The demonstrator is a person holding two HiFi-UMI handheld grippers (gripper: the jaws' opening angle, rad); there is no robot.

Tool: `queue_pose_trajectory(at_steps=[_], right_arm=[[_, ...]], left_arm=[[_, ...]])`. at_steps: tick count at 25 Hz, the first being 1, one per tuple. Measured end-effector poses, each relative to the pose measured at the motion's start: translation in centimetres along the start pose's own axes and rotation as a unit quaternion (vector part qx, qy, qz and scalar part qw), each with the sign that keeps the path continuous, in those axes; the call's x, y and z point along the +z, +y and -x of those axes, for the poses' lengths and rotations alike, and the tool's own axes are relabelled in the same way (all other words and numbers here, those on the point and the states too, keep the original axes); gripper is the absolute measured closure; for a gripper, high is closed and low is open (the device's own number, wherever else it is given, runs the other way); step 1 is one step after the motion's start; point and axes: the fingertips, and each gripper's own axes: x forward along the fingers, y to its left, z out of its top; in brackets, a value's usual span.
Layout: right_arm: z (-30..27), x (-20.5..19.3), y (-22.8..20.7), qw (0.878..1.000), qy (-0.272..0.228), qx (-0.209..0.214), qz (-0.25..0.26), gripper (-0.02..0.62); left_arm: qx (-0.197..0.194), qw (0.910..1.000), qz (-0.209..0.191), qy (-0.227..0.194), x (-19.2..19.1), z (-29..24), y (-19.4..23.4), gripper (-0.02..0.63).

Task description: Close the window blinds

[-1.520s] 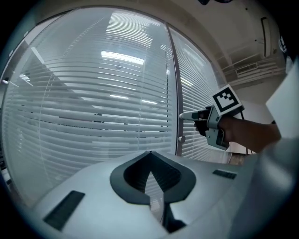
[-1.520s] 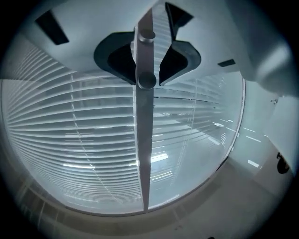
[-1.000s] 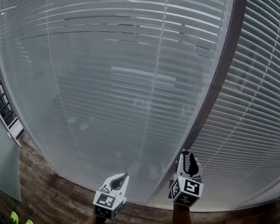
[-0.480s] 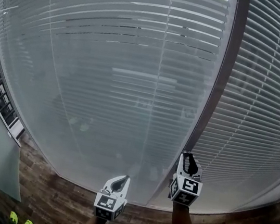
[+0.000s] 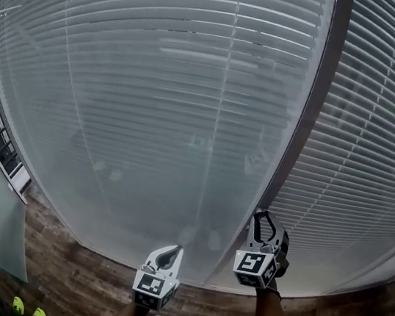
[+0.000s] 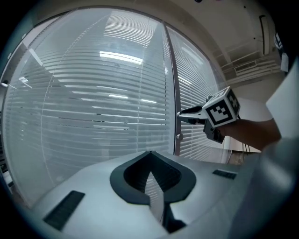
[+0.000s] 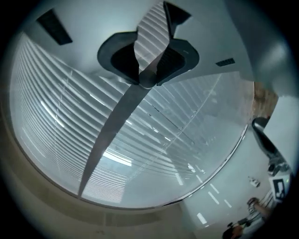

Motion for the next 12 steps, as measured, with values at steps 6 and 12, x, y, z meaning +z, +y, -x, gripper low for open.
queue_pose_trajectory(at_steps=[6, 12], right_arm=[[0.1, -0.6, 0.6, 0.973, 0.02, 0.009, 0.23, 0.472], [0.0, -1.2, 1.4, 0.935, 0.034, 0.033, 0.351, 0.472]], left_arm=[[-0.008, 0.9993, -0.02, -0.029, -0.1, -0.6, -0.6, 0.606], [-0.004, 0.9999, -0.006, -0.008, 0.0, -0.3, -0.6, 0.606]])
